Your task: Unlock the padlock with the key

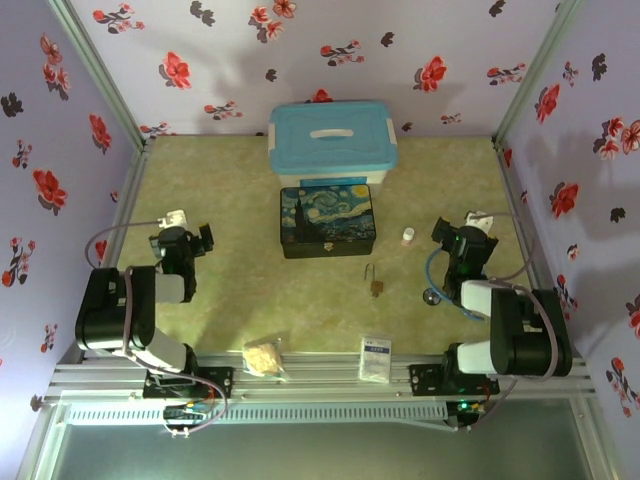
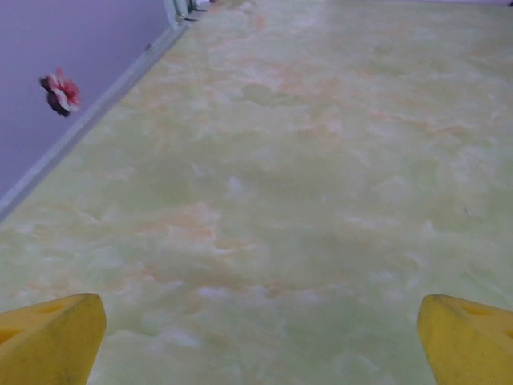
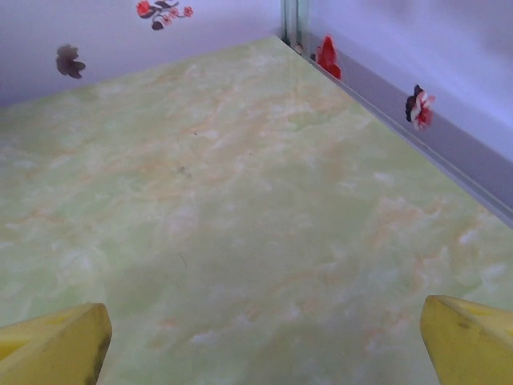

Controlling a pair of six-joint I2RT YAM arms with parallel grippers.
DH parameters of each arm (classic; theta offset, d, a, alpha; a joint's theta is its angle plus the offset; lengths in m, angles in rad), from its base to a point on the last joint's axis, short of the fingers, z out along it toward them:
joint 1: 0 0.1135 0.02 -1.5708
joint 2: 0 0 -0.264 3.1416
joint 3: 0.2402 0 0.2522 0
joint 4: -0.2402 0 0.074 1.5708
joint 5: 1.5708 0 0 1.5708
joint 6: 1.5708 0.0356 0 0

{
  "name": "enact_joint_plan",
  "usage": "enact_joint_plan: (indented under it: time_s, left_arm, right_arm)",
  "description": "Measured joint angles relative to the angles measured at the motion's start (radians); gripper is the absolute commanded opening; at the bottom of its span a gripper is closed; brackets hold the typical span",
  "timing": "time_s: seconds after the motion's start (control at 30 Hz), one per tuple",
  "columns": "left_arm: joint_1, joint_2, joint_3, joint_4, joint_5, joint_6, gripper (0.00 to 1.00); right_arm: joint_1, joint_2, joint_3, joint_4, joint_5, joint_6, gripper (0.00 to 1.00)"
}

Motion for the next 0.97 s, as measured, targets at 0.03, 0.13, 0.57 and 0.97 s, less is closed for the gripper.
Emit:
enact_joint_plan:
  time_s: [0.03, 0.13, 0.57, 0.97]
  left_arm:
    - [0.000, 0.002, -0.005, 0.014, 0.007, 0.000, 1.00]
    - [0.000, 0.002, -0.005, 0.039, 0.024, 0.000, 1.00]
    - [0.000, 0.002, -0.002, 0.056, 0.036, 0.000, 1.00]
    - [0.000, 0.002, -0.001, 0.056, 0.040, 0.000, 1.00]
  right_arm:
    - [0.000, 0.013, 0.000, 0.021, -0.008, -0.003, 0.99]
    - [0.000, 0.063, 0.000, 0.077, -0.025, -0.010, 0.99]
    - [0.008, 0.184, 0.024, 0.139, -0.077, -0.035, 0.99]
    - [0.013, 0.185, 0.066, 0.114, -0.155, -0.069, 0.99]
